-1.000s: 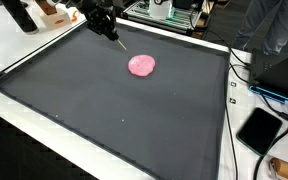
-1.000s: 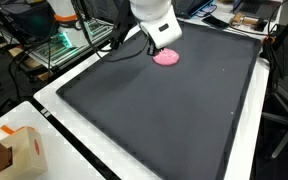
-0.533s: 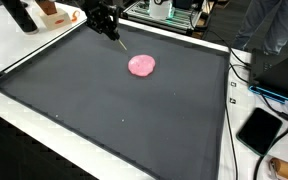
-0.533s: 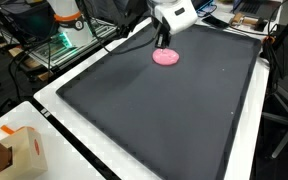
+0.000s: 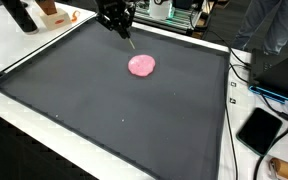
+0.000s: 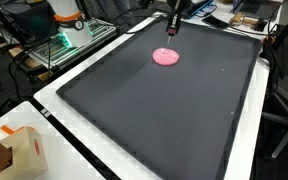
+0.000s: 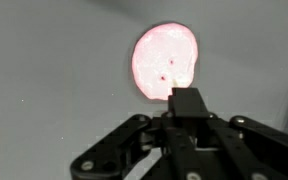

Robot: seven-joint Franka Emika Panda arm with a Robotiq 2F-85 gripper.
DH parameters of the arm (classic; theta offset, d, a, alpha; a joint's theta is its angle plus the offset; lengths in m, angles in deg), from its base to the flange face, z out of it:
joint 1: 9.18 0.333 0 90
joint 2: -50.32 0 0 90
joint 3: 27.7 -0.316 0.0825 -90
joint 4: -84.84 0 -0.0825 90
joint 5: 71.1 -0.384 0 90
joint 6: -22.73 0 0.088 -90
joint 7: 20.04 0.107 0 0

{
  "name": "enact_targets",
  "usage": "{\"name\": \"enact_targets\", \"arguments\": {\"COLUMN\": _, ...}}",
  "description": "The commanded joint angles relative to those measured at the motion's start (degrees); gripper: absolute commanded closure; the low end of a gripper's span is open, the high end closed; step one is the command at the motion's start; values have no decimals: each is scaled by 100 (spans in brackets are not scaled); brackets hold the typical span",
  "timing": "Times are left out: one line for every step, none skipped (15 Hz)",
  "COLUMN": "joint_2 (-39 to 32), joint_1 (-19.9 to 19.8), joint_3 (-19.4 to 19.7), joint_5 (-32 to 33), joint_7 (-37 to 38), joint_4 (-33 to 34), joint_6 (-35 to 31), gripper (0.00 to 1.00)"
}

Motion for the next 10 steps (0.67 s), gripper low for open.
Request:
{"name": "enact_targets", "arguments": {"joint_2": 144, "joint_1": 323, "joint_3": -110, "joint_5": 671, "joint_7": 617, "joint_4": -13, "joint_6": 73, "gripper": 97}}
{"name": "enact_targets", "arguments": {"joint_2": 162, "joint_1": 413, "joint_3": -141, "joint_5": 856, "joint_7": 763, "joint_4": -10, "joint_6": 69, "gripper": 97}}
{"name": "enact_targets", "arguments": {"joint_2": 179, "joint_1": 528, "joint_3": -174, "joint_5": 1090, "joint_7": 950, "joint_4": -10, "joint_6": 66, "gripper": 97}}
{"name": "enact_targets", "arguments": {"joint_2": 192, "joint_1": 631, "joint_3": -208, "joint_5": 1306, "joint_7": 1117, "joint_4": -6, "joint_6": 72, "gripper": 97}}
{"name": "enact_targets", "arguments": {"joint_2": 186, "joint_1": 730, "joint_3": -239, "joint_5": 1530, "joint_7": 1275, "joint_4": 19, "joint_6": 88, "gripper": 97}}
{"name": "enact_targets", "arguments": {"joint_2": 168, "joint_1": 836, "joint_3": -272, "joint_5": 1759, "joint_7": 1434, "joint_4": 49, "joint_6": 99, "gripper": 97}}
{"name": "enact_targets", "arguments": {"joint_2": 148, "joint_1": 930, "joint_3": -299, "joint_5": 1989, "joint_7": 1585, "joint_4": 81, "joint_6": 113, "gripper": 97}}
{"name": "enact_targets", "arguments": {"joint_2": 121, "joint_1": 1032, "joint_3": -329, "joint_5": 2231, "joint_7": 1740, "joint_4": 113, "joint_6": 133, "gripper": 97}}
{"name": "enact_targets", "arguments": {"joint_2": 103, "joint_1": 1121, "joint_3": -349, "joint_5": 2455, "joint_7": 1887, "joint_4": 130, "joint_6": 137, "gripper": 97}}
{"name": "enact_targets", "arguments": {"joint_2": 70, "joint_1": 1214, "joint_3": -374, "joint_5": 2674, "joint_7": 2030, "joint_4": 155, "joint_6": 165, "gripper": 97}}
